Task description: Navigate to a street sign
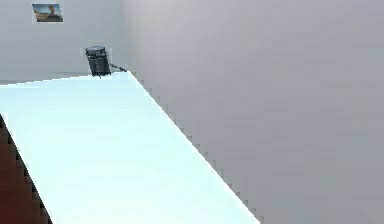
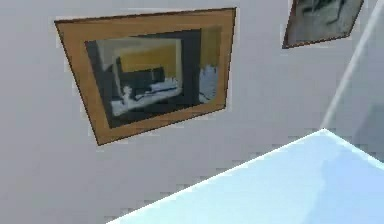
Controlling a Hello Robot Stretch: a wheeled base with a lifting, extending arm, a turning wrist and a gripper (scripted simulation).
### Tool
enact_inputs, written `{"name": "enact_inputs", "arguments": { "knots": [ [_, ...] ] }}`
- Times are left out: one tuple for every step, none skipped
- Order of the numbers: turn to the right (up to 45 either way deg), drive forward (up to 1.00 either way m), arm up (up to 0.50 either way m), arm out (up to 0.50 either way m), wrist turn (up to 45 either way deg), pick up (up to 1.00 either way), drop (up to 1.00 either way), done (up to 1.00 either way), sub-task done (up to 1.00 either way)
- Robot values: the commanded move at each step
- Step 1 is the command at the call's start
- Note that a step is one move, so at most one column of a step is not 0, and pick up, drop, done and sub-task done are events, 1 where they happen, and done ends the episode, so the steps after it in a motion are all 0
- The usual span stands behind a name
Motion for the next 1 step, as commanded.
{"name": "enact_inputs", "arguments": {
  "knots": [
    [0.0, 1.0, 0.0, 0.0, 0.0, 0.0, 0.0, 0.0, 0.0]
  ]
}}
